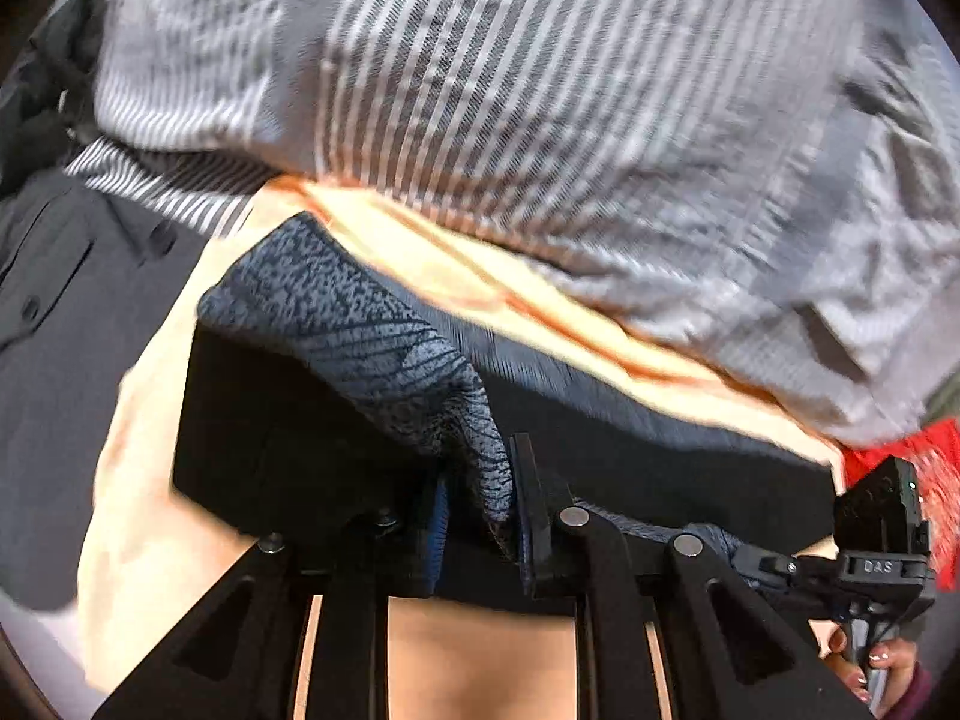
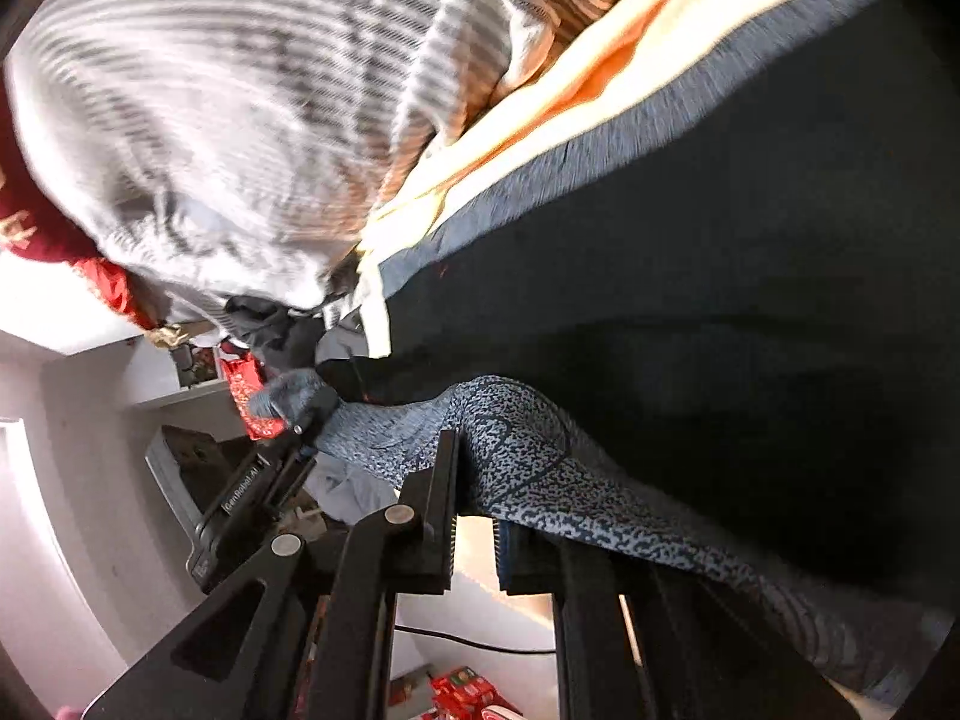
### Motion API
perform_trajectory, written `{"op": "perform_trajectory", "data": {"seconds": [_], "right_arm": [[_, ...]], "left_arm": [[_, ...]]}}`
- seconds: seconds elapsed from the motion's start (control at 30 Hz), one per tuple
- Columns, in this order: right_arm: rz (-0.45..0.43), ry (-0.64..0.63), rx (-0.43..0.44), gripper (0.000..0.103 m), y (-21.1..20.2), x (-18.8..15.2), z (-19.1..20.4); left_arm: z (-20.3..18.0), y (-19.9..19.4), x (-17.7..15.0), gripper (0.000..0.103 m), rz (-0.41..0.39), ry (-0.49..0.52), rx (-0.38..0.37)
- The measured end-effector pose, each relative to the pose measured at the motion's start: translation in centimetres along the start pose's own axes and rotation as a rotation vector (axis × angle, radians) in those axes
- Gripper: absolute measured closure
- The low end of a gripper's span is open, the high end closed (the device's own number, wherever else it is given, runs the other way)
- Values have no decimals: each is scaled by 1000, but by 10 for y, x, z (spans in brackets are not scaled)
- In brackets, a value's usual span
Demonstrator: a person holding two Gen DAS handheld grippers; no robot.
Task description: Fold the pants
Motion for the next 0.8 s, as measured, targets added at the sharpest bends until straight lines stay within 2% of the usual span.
{"op": "perform_trajectory", "data": {"seconds": [0.03,0.1,0.2,0.23,0.3,0.33,0.37,0.4,0.43,0.47,0.5,0.57,0.67,0.7,0.8], "right_arm": [[13,14,5,91,5,15,-6],[33,38,11,89,17,43,-20],[71,80,6,89,36,75,-45],[81,95,9,89,42,82,-50],[111,125,4,87,56,97,-65],[122,135,-1,85,61,101,-71],[125,146,8,79,65,104,-74],[123,153,20,67,66,106,-74],[120,156,51,59,66,109,-72],[119,153,75,43,66,111,-69],[119,143,89,31,66,113,-64],[124,100,91,25,61,116,-52],[109,-48,7,25,46,122,-23],[96,-113,-13,25,38,120,-10],[99,-215,32,25,26,99,17]], "left_arm": [[0,11,6,84,-3,-3,17],[1,39,18,76,-1,-31,54],[9,72,26,70,7,-65,130],[11,80,27,69,16,-73,147],[14,90,29,59,11,-77,171],[14,89,31,57,2,-77,180],[14,87,33,52,-7,-79,188],[13,80,37,39,-24,-84,200],[13,72,42,32,-50,-90,214],[14,60,47,27,-89,-93,229],[15,50,51,27,-112,-93,237],[17,34,56,27,-126,-96,236],[14,24,53,27,-130,-44,297],[13,28,44,27,-106,-8,306],[1,50,11,26,-20,71,321]]}}
Point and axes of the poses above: each gripper's, at about its wrist camera, not at the fingertips, and y roughly the way its jaws point, z to its left, x to its top, the point moved 6 cm from there along y, roughly the way its jaws point, and after that the axes turned 11 degrees about -y, right-handed, at the moved point
